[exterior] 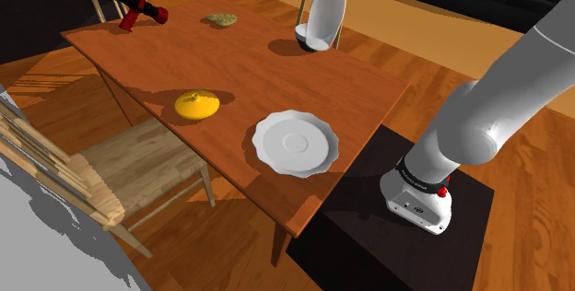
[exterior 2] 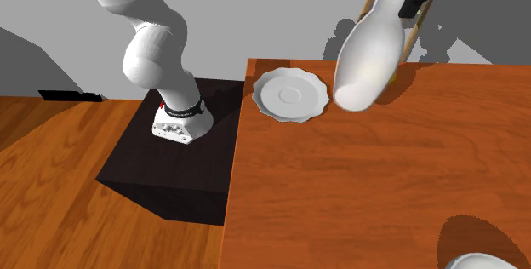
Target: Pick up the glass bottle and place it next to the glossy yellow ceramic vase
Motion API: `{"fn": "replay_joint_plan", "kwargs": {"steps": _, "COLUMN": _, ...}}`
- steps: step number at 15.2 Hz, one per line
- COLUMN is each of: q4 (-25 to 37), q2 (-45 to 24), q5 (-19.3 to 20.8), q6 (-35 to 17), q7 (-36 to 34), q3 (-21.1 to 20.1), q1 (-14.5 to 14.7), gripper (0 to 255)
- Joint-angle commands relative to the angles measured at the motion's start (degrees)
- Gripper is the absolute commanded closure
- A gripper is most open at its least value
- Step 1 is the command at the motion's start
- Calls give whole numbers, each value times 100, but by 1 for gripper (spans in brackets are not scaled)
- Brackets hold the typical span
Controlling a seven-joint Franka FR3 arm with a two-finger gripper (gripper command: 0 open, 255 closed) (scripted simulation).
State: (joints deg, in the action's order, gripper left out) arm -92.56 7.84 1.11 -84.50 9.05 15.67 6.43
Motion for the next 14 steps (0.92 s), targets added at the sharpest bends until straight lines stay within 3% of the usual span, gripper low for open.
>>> {"fn": "replay_joint_plan", "kwargs": {"steps": 1, "q4": -75, "q2": -121, "q5": -51, "q6": -197, "q7": -236, "q3": -128, "q1": 101, "gripper": 255}}
{"fn": "replay_joint_plan", "kwargs": {"steps": 14, "q4": 416, "q2": -1504, "q5": -331, "q6": -1081, "q7": -1336, "q3": -698, "q1": 651, "gripper": 255}}
